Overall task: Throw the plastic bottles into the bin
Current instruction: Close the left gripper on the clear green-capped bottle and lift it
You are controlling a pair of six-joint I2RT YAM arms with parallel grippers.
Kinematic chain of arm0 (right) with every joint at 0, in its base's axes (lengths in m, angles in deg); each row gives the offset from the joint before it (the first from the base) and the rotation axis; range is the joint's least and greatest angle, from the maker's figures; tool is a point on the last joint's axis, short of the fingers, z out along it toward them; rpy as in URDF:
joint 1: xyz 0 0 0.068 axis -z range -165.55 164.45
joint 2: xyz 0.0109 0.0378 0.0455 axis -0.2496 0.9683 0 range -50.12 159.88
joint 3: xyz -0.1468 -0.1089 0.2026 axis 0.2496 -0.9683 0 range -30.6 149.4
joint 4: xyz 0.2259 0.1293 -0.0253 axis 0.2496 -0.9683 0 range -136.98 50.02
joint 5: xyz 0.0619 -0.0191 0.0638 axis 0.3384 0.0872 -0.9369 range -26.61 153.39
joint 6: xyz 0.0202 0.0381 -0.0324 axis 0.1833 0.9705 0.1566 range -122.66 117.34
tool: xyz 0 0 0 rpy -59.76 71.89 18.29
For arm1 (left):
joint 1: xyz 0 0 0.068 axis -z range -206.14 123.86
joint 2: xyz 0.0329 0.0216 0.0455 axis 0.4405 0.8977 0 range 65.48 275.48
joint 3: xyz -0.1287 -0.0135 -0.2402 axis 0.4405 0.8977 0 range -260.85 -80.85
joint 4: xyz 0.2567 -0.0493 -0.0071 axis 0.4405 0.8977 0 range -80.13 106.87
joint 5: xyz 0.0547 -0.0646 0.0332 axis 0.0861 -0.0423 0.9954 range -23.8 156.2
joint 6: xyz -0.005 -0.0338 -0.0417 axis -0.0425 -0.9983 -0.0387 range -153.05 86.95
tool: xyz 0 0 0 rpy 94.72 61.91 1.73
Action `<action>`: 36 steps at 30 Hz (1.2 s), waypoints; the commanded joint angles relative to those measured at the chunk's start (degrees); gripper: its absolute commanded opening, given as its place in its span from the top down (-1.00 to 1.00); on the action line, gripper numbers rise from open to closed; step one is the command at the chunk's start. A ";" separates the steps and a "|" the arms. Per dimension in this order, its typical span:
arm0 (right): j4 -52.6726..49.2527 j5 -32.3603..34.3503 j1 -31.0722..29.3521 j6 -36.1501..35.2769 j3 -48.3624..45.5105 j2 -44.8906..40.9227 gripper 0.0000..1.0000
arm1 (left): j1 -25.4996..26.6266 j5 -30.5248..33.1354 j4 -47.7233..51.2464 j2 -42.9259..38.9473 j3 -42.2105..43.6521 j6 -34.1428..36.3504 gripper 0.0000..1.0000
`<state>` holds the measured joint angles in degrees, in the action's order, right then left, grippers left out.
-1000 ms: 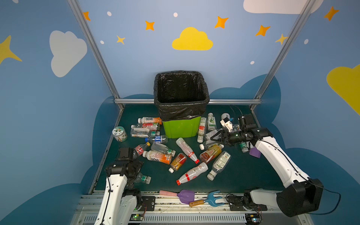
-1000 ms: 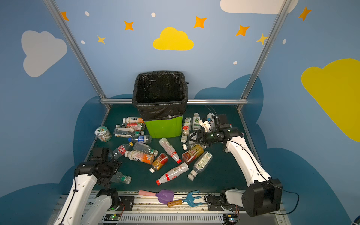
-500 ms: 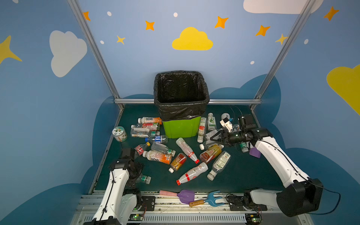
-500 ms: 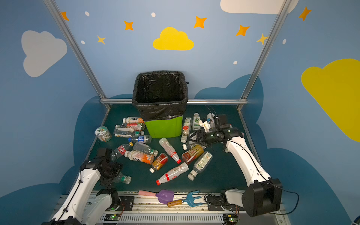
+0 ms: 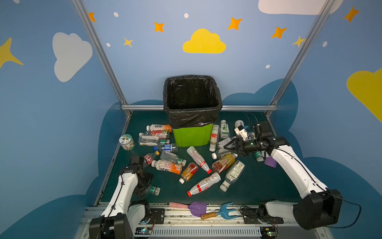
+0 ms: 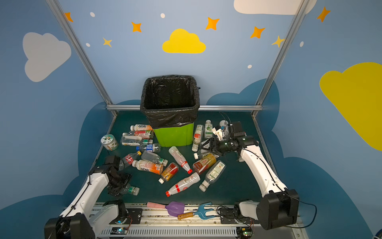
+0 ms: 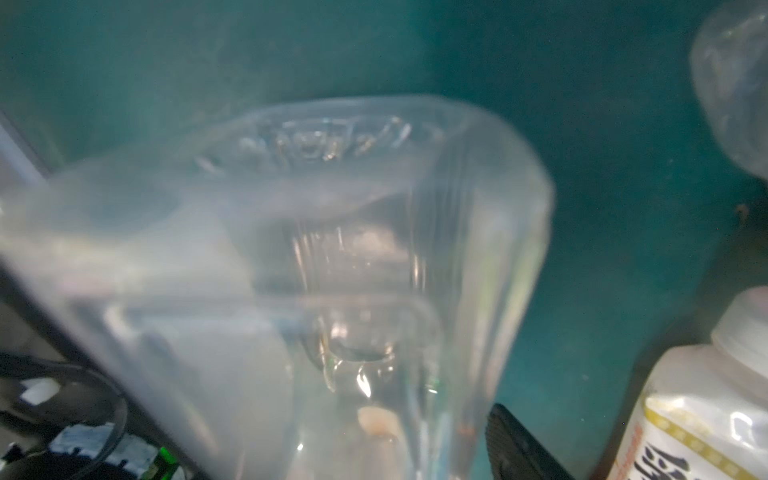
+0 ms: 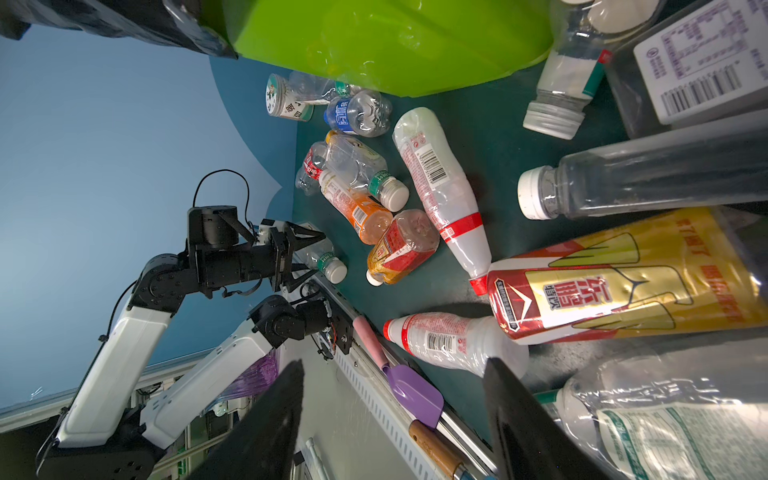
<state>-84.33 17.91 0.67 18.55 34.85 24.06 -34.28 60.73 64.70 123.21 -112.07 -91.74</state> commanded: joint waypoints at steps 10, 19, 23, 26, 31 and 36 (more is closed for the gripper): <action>0.15 0.48 0.30 0.69 1.32 2.69 -0.34 | -0.21 -0.60 -1.65 2.74 -2.61 3.96 -0.09; -0.69 0.87 0.30 0.59 3.14 4.01 -0.34 | -0.21 -2.08 -0.79 1.36 -4.41 4.89 0.13; -2.11 1.41 0.31 -0.42 4.04 4.57 -0.34 | -0.21 -2.30 0.08 -0.39 -5.81 4.90 0.13; -2.98 1.96 0.38 -0.98 4.51 4.63 -0.34 | -0.20 -2.48 0.67 -1.97 -6.88 4.82 0.13; -3.10 3.25 0.82 -0.74 4.34 3.46 -0.34 | -0.13 -3.05 1.44 -4.47 -9.99 5.38 0.13; -3.76 4.18 1.77 -0.65 4.16 2.48 -0.34 | -0.21 -2.73 2.53 -6.63 -14.33 6.04 0.13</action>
<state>-86.43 20.95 1.92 18.72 37.87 28.16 -34.28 57.69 65.18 117.75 -123.79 -86.85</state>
